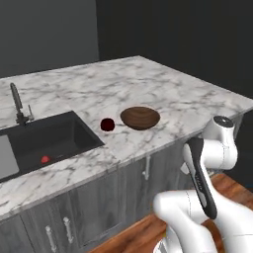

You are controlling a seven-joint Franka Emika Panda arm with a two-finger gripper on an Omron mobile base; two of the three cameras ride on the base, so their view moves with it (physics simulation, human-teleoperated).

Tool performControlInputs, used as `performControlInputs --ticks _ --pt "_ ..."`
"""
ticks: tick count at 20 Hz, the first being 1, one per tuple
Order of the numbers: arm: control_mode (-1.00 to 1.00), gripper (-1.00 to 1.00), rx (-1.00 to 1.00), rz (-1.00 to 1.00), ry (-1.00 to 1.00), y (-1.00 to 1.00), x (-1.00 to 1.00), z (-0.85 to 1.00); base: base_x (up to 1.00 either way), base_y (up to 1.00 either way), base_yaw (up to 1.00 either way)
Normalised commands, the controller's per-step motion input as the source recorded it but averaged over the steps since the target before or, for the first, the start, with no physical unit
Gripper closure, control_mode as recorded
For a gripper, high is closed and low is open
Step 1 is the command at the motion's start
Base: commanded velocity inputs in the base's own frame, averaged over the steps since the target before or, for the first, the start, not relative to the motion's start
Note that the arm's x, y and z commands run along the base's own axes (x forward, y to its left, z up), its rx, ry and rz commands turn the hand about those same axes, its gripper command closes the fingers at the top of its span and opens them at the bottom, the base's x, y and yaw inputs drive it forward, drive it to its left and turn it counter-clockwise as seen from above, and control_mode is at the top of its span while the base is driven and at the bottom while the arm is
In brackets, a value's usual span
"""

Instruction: Clear the mugs and bowl far away from the sink.

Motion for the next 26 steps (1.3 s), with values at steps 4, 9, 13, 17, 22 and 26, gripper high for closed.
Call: performControlInputs --ticks 4,9,13,17,22,26 --pt "1.0 -1.0 0.0 0.0 0.0 0.0 0.0 0.0 0.19 0.4 0.26" --pt "1.0 -1.0 0.0 0.0 0.0 0.0 0.0 0.0 0.41 0.45 0.14" --pt "1.0 -1.0 0.0 0.0 0.0 0.0 0.0 0.0 0.31 0.1 0.16" --pt "1.0 -1.0 0.0 0.0 0.0 0.0 0.0 0.0 0.39 0.01 0.29" --pt "1.0 -1.0 0.0 0.0 0.0 0.0 0.0 0.0 0.45 -0.08 0.19" --pt "-1.0 -1.0 0.0 -0.01 0.02 0.13 0.17 0.0 0.2 0.0 0.0"
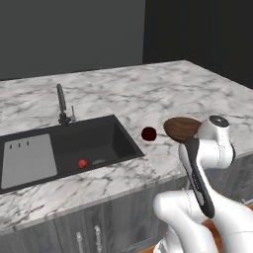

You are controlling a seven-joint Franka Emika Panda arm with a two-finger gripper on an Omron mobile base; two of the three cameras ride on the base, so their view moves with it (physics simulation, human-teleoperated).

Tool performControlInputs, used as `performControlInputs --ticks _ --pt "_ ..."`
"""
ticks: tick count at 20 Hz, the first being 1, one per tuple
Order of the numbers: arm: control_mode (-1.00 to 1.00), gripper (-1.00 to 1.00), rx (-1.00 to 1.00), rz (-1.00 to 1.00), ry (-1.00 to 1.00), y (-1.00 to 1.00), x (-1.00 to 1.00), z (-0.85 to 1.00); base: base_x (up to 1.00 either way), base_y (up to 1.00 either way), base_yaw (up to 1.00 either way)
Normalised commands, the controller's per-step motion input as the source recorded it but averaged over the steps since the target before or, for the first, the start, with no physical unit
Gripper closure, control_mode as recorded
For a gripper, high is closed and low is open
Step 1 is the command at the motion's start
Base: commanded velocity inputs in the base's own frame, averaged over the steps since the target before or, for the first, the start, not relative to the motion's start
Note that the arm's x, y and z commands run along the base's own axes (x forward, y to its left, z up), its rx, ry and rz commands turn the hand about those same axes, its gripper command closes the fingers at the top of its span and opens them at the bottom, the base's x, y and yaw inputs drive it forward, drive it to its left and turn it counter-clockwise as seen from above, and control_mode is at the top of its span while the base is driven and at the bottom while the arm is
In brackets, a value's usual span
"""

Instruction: Clear the mugs and bowl far away from the sink.

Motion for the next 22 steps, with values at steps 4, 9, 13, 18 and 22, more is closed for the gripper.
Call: performControlInputs --ticks 4,9,13,18,22 --pt "-1.0 -1.0 -0.01 -0.12 0.0 0.75 0.74 0.0 0.0 0.0 0.0" --pt "-1.0 -1.0 0.0 -0.22 0.0 0.57 0.93 0.0 0.0 0.0 0.0" --pt "-1.0 -1.0 0.08 -0.2 0.04 0.01 1.0 0.0 0.0 0.0 0.0" --pt "-1.0 -1.0 0.12 -0.16 0.09 -0.09 0.95 0.01 0.0 0.0 0.0" --pt "-1.0 -1.0 0.08 -0.15 0.1 0.0 0.58 0.09 0.0 0.0 0.0"
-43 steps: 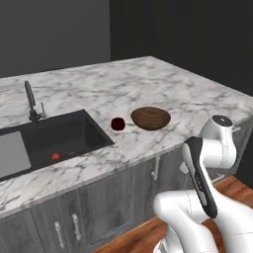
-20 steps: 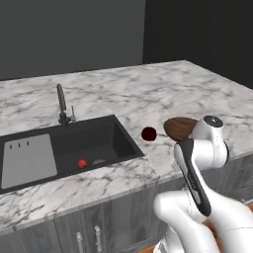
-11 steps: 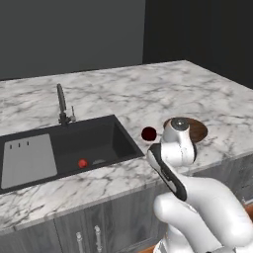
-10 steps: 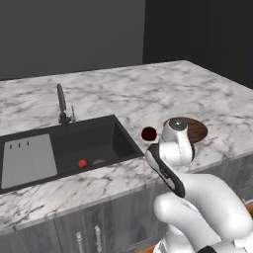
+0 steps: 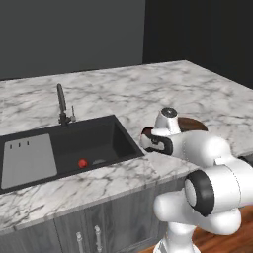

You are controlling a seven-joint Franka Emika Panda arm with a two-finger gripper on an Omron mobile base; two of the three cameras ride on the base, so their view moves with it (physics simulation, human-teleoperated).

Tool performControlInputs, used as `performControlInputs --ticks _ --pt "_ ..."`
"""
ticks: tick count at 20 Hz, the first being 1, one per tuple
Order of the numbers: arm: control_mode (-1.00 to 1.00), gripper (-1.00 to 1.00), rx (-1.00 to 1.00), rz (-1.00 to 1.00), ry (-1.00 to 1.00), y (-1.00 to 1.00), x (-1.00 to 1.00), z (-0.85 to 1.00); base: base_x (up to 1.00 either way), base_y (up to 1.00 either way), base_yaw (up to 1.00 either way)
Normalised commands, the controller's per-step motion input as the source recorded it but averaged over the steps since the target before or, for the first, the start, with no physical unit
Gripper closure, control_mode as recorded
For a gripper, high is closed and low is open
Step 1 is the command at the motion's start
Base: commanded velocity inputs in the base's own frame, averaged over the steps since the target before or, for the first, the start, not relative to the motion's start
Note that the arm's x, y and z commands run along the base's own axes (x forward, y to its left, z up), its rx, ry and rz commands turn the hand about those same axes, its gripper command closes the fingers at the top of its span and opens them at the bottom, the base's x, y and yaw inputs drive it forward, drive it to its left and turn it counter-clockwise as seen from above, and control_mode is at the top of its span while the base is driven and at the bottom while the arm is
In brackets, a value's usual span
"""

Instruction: Clear the mugs and bowl far away from the sink.

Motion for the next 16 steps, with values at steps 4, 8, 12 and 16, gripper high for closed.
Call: performControlInputs --ticks 4,8,12,16 --pt "-1.0 -1.0 0.05 -0.12 0.12 -0.09 0.4 0.01 0.0 0.0 0.0" --pt "-1.0 -1.0 0.0 -0.06 0.12 -0.21 0.28 0.0 0.0 0.0 0.0" --pt "-1.0 -1.0 0.0 -0.03 0.13 -0.24 0.29 -0.01 0.0 0.0 0.0" --pt "-1.0 -1.0 0.0 -0.02 0.11 -0.18 0.23 -0.03 0.0 0.0 0.0"
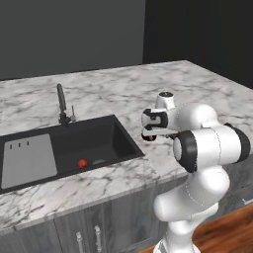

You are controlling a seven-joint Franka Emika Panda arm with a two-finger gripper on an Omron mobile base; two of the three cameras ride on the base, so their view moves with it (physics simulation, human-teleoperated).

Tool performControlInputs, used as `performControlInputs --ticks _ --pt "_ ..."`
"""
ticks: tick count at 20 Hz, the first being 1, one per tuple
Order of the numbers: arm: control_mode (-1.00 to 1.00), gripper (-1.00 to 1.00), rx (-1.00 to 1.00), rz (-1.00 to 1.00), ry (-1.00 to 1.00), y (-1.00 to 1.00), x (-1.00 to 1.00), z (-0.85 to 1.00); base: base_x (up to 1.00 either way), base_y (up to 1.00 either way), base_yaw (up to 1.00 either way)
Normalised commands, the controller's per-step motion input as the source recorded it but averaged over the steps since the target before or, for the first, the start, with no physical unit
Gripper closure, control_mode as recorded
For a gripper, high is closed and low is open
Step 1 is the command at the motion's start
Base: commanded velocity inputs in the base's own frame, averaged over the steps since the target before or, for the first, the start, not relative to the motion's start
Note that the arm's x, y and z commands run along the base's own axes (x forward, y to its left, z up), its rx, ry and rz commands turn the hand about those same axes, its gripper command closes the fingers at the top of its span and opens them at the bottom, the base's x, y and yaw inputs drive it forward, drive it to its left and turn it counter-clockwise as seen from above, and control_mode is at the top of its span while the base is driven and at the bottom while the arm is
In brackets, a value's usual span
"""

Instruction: Clear the mugs and bowl far away from the sink.

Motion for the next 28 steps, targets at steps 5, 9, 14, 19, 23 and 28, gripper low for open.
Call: performControlInputs --ticks 5,9,14,19,23,28 --pt "-1.0 -1.0 0.01 0.0 0.05 -0.21 0.22 -0.19 0.0 0.0 0.0" --pt "-1.0 -1.0 0.0 0.0 0.0 -0.03 0.19 -0.32 0.0 0.0 0.0" --pt "-1.0 -1.0 0.0 0.0 0.0 0.02 0.02 -0.32 0.0 0.0 0.0" --pt "-1.0 -1.0 0.0 0.0 0.0 0.04 0.16 -0.19 0.0 0.0 0.0" --pt "-1.0 -1.0 0.0 0.02 0.0 0.13 0.34 -0.03 0.0 0.0 0.0" --pt "-1.0 -1.0 0.0 0.05 -0.01 0.11 0.34 -0.04 0.0 0.0 0.0"
